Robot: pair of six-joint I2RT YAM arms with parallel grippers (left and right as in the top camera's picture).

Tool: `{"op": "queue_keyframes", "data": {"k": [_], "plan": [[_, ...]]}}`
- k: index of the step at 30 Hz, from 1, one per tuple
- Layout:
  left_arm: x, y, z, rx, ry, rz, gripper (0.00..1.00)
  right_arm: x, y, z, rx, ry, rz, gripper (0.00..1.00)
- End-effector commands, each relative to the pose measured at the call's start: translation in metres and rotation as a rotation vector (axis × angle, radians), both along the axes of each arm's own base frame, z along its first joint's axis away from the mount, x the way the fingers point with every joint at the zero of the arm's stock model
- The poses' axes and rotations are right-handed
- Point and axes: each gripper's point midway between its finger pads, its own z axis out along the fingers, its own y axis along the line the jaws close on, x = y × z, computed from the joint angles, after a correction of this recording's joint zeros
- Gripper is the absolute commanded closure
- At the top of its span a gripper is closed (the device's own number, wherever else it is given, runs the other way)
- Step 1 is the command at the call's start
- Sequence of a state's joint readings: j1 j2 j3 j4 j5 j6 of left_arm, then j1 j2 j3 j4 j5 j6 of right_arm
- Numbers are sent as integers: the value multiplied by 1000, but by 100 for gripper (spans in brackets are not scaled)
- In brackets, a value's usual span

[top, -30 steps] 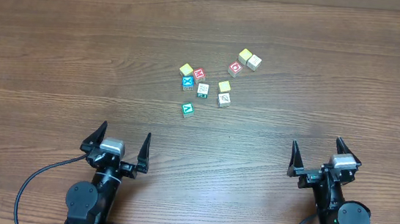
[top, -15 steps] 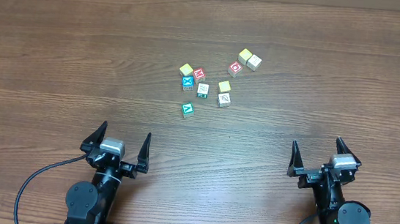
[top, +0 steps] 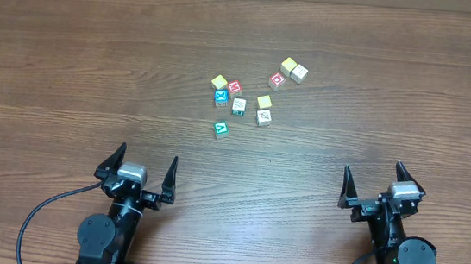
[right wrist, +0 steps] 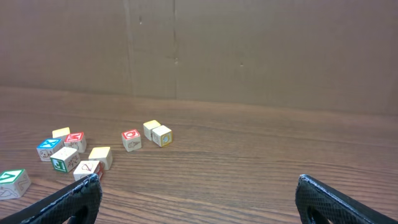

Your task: Flip 3 blocks

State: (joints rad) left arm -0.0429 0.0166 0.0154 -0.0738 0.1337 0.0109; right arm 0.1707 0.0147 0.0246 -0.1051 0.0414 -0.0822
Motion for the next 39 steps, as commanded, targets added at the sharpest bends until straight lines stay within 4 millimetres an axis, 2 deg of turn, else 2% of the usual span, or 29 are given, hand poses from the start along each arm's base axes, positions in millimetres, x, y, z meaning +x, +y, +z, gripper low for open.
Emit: {"op": "queue_keyframes", "data": {"k": [1,26,32,39], "plan": [[1,5,-1,20,-12,20,0,0,-2,0,-3,-11,-11,0],[1,5,-1,20,-12,20,0,0,-1,1,-3,-11,-4,0],[1,5,-1,20,-11,20,0,0,-2,12,5,-56,-8,0],[1,5,-1,20,-11,20,0,0,-2,10,4,-51,-8,0]]}}
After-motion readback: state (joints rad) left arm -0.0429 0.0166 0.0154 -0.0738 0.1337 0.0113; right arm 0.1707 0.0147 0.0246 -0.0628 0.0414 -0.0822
